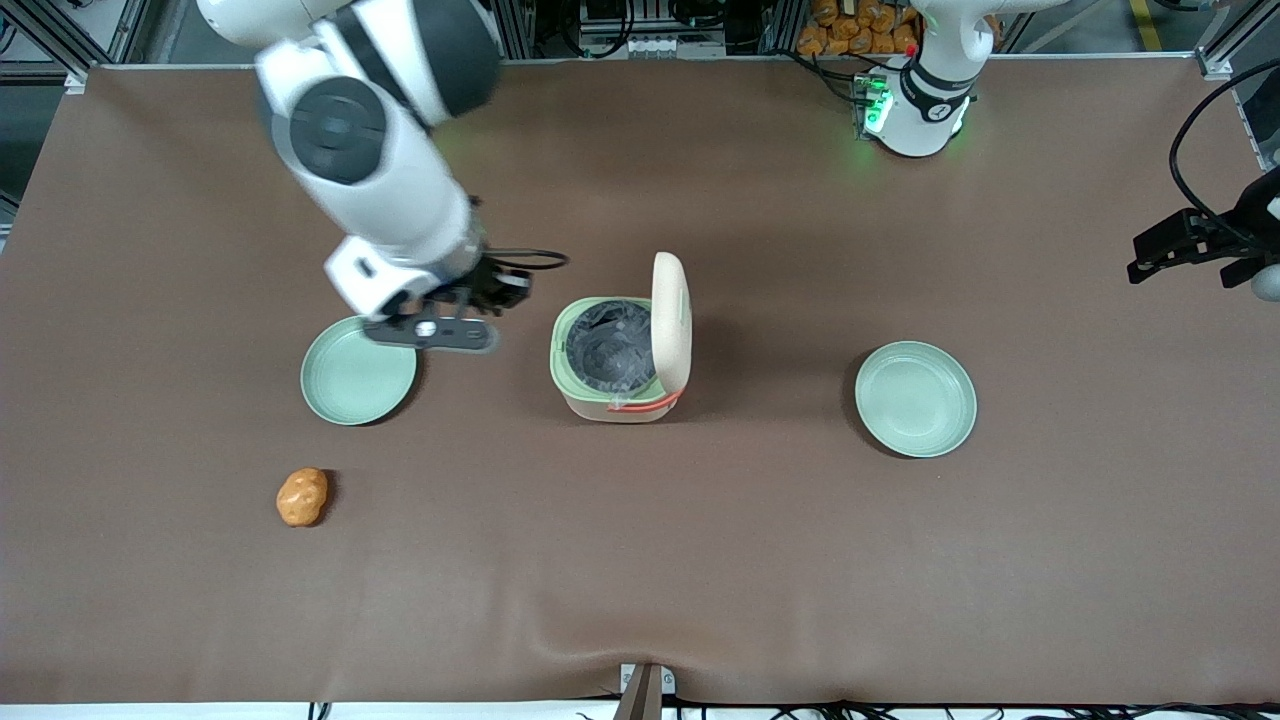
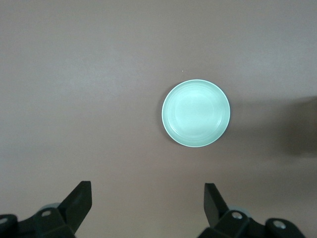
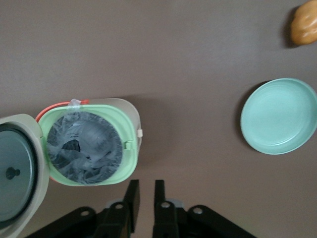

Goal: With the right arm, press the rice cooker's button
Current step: 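Lift the right gripper away as the cooker lid pops open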

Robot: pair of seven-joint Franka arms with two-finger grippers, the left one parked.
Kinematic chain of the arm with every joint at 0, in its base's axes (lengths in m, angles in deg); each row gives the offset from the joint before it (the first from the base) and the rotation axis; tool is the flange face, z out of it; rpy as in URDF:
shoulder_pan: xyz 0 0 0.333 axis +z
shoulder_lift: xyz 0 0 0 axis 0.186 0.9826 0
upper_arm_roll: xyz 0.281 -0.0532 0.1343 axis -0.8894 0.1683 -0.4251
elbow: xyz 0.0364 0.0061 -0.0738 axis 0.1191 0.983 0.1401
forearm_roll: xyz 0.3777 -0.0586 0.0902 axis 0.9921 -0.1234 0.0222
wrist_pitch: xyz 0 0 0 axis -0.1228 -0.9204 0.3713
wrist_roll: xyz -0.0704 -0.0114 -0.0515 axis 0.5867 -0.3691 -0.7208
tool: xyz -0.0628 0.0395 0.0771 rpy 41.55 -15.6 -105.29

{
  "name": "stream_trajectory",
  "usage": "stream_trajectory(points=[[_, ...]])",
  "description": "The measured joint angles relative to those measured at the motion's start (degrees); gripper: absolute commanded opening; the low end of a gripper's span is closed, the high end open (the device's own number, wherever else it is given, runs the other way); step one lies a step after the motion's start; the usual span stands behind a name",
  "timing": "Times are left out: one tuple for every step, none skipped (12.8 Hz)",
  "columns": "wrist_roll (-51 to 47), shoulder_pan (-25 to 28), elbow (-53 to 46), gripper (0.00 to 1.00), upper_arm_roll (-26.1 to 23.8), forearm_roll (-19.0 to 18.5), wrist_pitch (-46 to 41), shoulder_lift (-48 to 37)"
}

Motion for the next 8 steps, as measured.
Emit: stream_trajectory(points=[[2.51,-1.97,-0.52,1.0,0.12,-0.03,-2.22,-1.79],[5.05,-4.15,-0.65,1.0,0.18,-0.12,-5.28,-3.96],[7.48,-6.38,-0.67,1.0,0.24,-0.62,-8.3,-6.09],[10.5,-8.57,-0.65,1.0,0.26,-2.05,-10.5,-7.94],[14.23,-10.61,-0.62,1.0,0.28,-3.63,-12.03,-9.44],[17.52,-12.64,-0.57,1.0,0.31,-4.57,-13.2,-10.67],[19.99,-14.77,-0.37,1.0,0.31,-4.78,-13.98,-11.72],[21.96,-16.68,0.06,1.0,0.32,-4.8,-14.43,-12.63]])
